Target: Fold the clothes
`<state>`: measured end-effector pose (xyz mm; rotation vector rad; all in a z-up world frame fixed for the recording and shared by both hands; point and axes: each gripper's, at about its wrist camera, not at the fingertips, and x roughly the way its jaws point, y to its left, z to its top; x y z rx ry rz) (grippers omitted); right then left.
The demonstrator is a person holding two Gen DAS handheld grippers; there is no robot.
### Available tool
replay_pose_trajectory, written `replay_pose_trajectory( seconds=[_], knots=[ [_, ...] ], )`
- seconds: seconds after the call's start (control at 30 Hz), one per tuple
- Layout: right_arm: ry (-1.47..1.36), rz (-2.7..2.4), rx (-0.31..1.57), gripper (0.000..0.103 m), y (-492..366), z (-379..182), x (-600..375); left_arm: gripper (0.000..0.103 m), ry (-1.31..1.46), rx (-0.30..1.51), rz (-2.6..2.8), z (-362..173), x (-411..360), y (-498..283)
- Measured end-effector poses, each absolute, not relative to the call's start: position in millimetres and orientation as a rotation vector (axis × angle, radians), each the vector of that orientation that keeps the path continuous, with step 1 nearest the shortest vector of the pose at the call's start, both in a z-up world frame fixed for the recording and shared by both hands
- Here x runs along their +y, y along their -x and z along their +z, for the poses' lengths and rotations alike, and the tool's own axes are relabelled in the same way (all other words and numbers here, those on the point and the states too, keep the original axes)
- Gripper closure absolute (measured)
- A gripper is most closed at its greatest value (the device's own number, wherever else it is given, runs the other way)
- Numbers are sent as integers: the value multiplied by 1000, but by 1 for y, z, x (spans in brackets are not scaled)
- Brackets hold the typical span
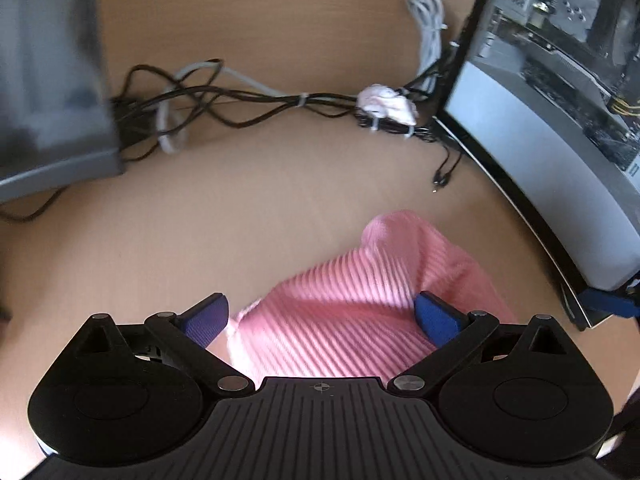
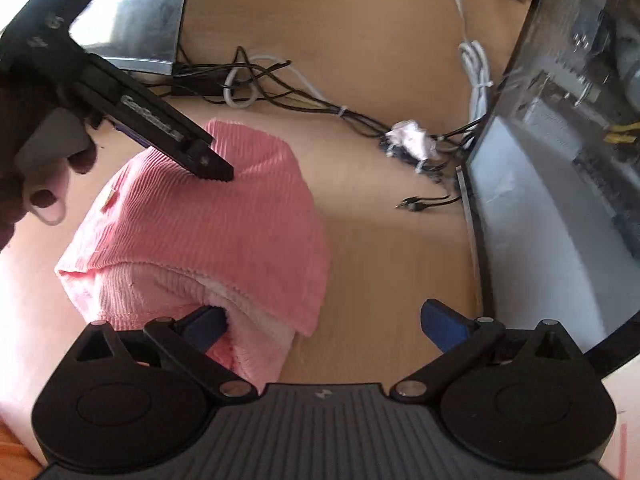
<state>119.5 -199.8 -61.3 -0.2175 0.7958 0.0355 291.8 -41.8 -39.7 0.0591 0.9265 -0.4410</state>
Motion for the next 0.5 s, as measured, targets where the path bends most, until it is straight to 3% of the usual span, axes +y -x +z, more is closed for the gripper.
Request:
replay_pose_trajectory(
  seconds=[0.5],
  knots=[
    [294, 162, 803, 0, -137, -82, -157, 0, -42, 923, -383, -45, -12, -258]
  ],
)
